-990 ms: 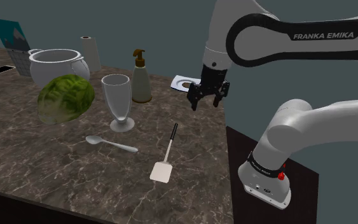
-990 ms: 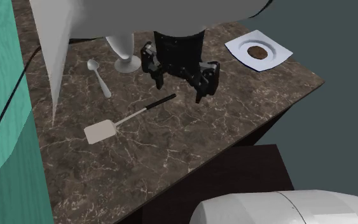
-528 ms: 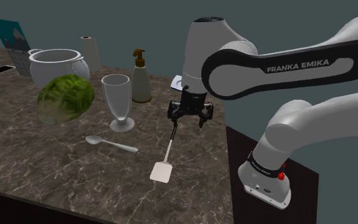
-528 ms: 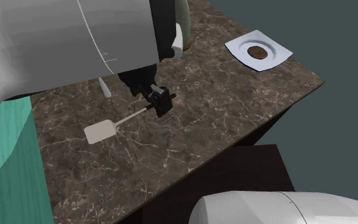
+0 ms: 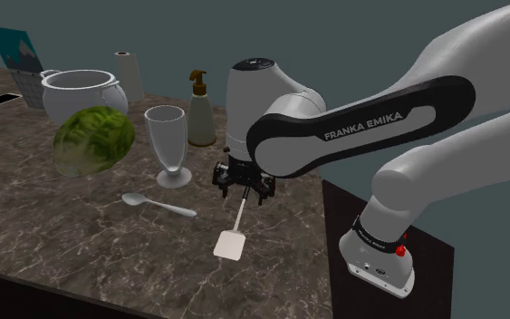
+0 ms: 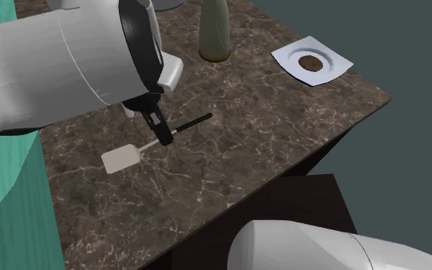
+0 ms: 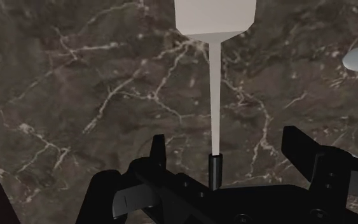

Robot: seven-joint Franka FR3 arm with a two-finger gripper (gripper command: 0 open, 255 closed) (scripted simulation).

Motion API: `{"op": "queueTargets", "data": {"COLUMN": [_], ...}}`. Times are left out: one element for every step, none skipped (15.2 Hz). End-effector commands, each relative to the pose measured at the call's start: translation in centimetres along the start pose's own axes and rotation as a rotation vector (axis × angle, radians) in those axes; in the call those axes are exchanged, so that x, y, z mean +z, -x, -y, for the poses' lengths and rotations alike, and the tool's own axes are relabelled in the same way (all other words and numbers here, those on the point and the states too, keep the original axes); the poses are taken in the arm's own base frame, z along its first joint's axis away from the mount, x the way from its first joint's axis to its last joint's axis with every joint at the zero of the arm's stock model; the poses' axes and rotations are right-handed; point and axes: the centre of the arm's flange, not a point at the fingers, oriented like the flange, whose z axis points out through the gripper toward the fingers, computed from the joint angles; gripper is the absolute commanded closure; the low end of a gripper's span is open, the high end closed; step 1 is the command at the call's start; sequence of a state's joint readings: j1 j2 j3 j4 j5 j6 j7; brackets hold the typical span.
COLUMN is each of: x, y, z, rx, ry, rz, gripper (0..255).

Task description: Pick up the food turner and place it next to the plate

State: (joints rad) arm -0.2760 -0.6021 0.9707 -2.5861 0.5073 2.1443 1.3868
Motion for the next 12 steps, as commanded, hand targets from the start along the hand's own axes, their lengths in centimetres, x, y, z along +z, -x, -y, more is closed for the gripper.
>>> {"op": "queueTargets", "data": {"x": [1.1, 1.6, 2.1, 2.7, 3.0, 3.0, 3.0, 3.0, 3.0, 3.0, 3.0, 3.0], "y": [0.0, 0.0, 0.0, 0.0, 0.0, 0.0, 0.0, 0.0, 0.0, 0.0, 0.0, 0.0], "z": [0.1, 0.1, 0.1, 0.1, 0.1, 0.1, 0.1, 0.1, 0.1, 0.1, 0.1, 0.1], "rx": [0.007, 0.007, 0.007, 0.007, 0.007, 0.007, 0.007, 0.007, 0.007, 0.007, 0.007, 0.007], "ry": [-0.001, -0.001, -0.001, -0.001, -0.001, -0.001, -0.001, -0.001, -0.001, -0.001, -0.001, 0.0], "rz": [0.0, 0.0, 0.0, 0.0, 0.0, 0.0, 0.0, 0.0, 0.0, 0.0, 0.0, 0.0], "gripper": [0, 0, 0, 0, 0, 0, 0, 0, 0, 0, 0, 0]}}
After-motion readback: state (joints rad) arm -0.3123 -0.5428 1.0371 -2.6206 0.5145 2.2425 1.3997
